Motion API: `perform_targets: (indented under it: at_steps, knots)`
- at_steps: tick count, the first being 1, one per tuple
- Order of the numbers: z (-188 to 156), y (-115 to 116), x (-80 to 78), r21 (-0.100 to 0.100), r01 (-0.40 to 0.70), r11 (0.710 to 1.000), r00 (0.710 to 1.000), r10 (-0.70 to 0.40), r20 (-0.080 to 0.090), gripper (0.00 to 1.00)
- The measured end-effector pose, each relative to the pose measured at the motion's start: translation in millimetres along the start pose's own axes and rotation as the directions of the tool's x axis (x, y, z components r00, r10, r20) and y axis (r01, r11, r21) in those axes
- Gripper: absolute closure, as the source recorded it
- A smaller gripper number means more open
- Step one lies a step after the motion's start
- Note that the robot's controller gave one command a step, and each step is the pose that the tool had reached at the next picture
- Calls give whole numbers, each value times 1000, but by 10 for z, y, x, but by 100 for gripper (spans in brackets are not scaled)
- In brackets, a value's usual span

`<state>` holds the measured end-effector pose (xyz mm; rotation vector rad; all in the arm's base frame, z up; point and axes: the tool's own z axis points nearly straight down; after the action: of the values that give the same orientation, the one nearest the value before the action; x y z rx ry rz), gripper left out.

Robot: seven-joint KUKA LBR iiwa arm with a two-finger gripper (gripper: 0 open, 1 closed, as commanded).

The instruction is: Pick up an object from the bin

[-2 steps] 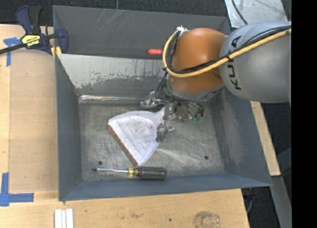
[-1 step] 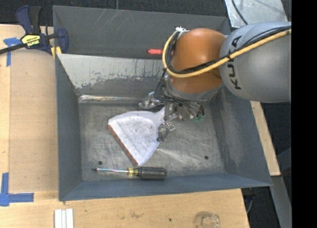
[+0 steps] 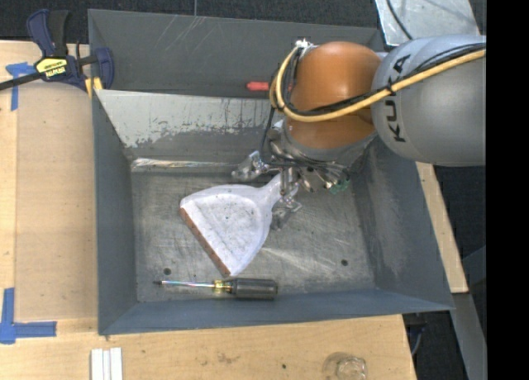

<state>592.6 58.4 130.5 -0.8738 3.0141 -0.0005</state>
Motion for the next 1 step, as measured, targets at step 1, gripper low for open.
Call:
perform_targets:
  at_steps: [1]
  knots:
    - [-138, -60, 97, -2, -47, 999, 999, 47, -2, 0]
